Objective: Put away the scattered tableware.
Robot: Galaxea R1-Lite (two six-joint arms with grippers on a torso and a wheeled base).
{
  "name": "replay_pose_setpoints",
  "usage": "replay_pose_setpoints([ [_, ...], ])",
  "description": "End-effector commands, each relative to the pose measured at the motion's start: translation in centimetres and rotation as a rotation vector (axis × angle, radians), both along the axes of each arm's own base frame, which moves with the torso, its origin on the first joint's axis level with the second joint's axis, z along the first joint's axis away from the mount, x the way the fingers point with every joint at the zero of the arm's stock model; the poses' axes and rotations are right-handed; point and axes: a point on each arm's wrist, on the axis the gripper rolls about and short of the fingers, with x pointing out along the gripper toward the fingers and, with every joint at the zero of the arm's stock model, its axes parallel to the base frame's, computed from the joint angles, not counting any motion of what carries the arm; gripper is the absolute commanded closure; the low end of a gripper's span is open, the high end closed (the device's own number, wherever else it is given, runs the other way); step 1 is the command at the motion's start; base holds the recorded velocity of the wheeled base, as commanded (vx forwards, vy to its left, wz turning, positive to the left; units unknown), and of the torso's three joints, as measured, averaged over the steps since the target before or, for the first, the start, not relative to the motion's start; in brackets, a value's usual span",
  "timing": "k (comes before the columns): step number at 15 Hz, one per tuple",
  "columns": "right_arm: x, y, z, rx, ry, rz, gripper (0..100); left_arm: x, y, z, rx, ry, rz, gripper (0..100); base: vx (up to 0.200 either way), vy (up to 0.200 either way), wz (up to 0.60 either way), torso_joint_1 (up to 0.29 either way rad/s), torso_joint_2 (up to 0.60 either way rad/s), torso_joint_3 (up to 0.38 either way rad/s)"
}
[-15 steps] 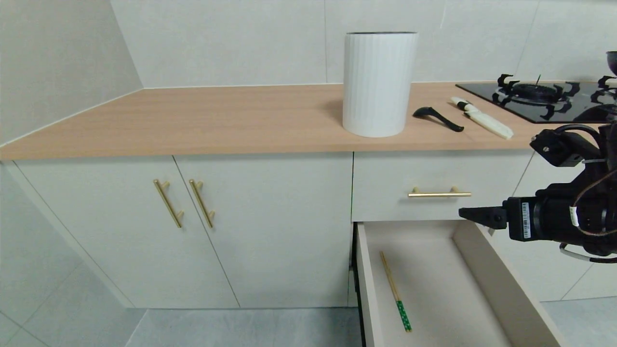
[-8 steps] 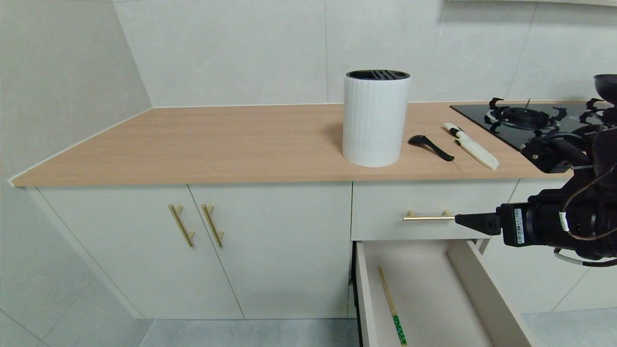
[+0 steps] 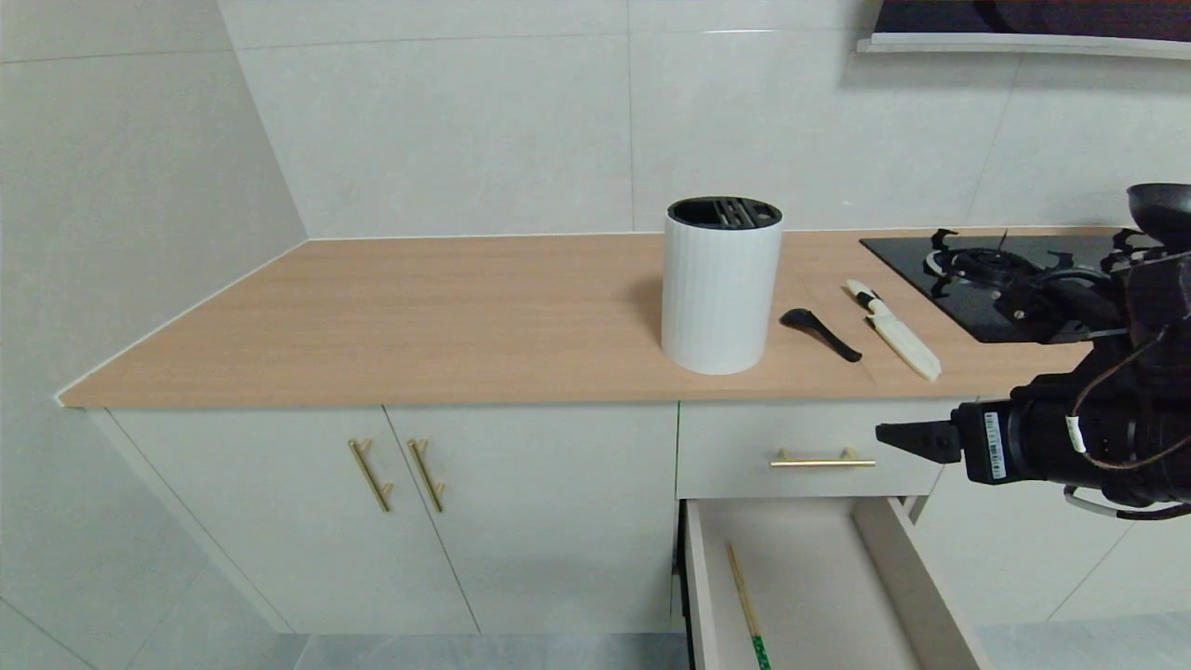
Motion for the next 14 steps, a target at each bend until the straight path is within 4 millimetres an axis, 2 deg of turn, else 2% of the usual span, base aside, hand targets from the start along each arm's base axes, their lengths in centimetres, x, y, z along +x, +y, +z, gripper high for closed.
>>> replay_pose_setpoints([
  [1, 0.0, 0.0, -0.1, -0.001, 0.002, 0.000, 0, 0.0, 0.0, 0.0, -0.001, 0.001, 0.001, 0, 0.000, 0.000, 0.00, 0.227, -0.51, -0.290],
  [5, 0.2, 0.1, -0.2, -0.003, 0.003, -0.001, 0, 0.0, 0.0, 0.0, -0.001, 0.001, 0.001, 0, 0.000, 0.000, 0.00, 0.145, -0.34, -0.190],
  [8, 6.0, -0.1, -2.3, -0.074, -0.106, -0.027, 0, 0.0, 0.0, 0.0, -0.001, 0.001, 0.001, 0, 0.000, 0.000, 0.00, 0.021, -0.04, -0.021],
  [11, 14.1, -1.3, -3.6, -0.071, -0.260, -0.107, 0, 0.0, 0.0, 0.0, -0.001, 0.001, 0.001, 0, 0.000, 0.000, 0.00, 0.000, 0.00, 0.000],
  [13, 17.7, -1.6, -4.1, -0.090, -0.289, -0.104, 0, 0.0, 0.0, 0.0, -0.001, 0.001, 0.001, 0, 0.000, 0.000, 0.00, 0.000, 0.00, 0.000],
  [14, 18.8, -1.6, -4.1, -0.105, -0.305, -0.100, 0, 0.0, 0.0, 0.0, -0.001, 0.001, 0.001, 0, 0.000, 0.000, 0.00, 0.000, 0.00, 0.000],
])
